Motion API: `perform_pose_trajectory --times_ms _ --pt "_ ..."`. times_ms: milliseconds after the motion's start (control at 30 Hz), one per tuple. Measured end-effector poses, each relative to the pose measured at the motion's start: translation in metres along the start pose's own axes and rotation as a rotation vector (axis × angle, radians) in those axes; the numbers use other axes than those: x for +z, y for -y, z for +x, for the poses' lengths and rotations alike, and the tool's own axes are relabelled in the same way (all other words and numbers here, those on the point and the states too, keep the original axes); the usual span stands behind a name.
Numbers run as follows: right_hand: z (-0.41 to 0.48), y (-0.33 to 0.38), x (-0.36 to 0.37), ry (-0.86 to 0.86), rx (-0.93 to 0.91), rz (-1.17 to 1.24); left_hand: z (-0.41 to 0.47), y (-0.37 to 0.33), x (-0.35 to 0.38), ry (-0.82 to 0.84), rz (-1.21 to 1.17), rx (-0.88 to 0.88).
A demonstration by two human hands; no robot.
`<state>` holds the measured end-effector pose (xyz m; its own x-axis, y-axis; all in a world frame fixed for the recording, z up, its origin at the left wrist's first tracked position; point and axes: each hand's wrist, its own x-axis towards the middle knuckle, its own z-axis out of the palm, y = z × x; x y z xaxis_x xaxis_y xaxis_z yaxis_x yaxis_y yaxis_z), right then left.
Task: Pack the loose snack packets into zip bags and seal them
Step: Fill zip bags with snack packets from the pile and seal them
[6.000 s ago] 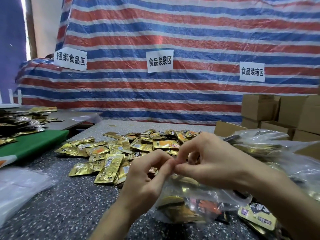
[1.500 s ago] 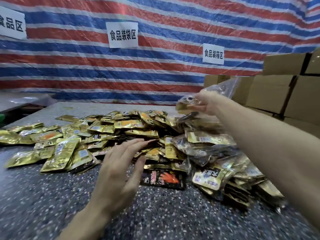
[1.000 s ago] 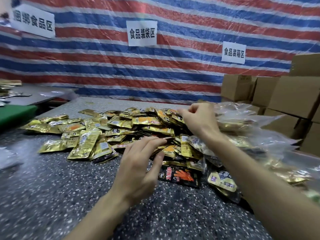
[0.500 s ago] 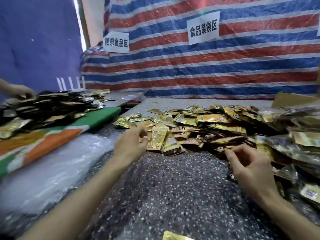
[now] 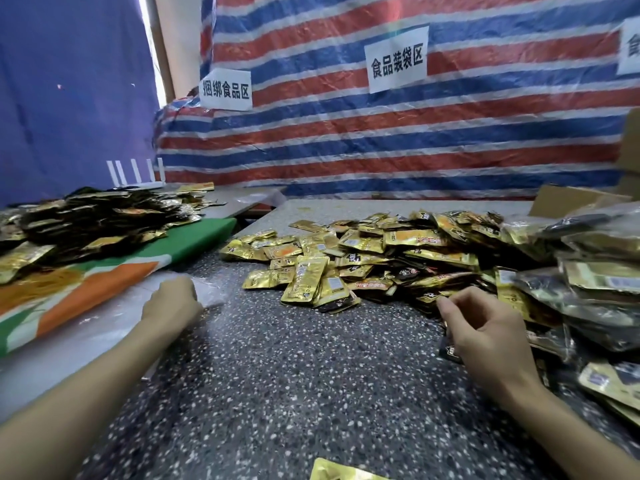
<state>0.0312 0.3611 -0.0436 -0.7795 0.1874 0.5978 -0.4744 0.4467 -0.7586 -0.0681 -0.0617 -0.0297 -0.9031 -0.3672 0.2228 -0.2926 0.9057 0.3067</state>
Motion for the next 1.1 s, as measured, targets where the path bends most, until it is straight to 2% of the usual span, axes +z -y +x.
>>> perform_pose_trajectory --times_ms 167,300,400,500,633,700,833,967,1100 --pt "0.0 0.0 -0.003 -0.007 0.011 -0.004 0.007 -0.004 -0.01 -0.078 -0.006 0.079" --pt "-0.001 0.005 -0.004 0.003 0.053 0.074 -0.016 -0.052 -0.03 -0.237 -0.156 0.2" --pt "0.0 0.008 -0.005 0.034 0.174 0.24 -0.062 -0.107 -0.039 -0.306 -0.46 0.507" --pt "0.003 0.012 -0.009 0.109 0.294 0.404 -0.113 -0.156 -0.031 -0.266 -0.658 0.856" --pt "0.006 0.01 -0.012 0.207 0.395 0.432 -0.152 -0.193 0.002 -0.086 -0.711 1.207" --pt "0.007 0.009 -0.01 0.208 0.439 0.387 -0.159 -0.199 0.02 -0.026 -0.713 1.316" --pt "0.007 0.006 -0.009 0.239 0.469 0.266 -0.162 -0.197 0.041 0.112 -0.803 1.311" --pt "0.01 0.012 -0.015 0.331 0.511 0.377 -0.16 -0.188 0.044 0.224 -0.967 1.098" --pt "0.006 0.015 -0.013 0.366 0.455 0.326 -0.164 -0.186 0.04 0.26 -1.092 0.929"
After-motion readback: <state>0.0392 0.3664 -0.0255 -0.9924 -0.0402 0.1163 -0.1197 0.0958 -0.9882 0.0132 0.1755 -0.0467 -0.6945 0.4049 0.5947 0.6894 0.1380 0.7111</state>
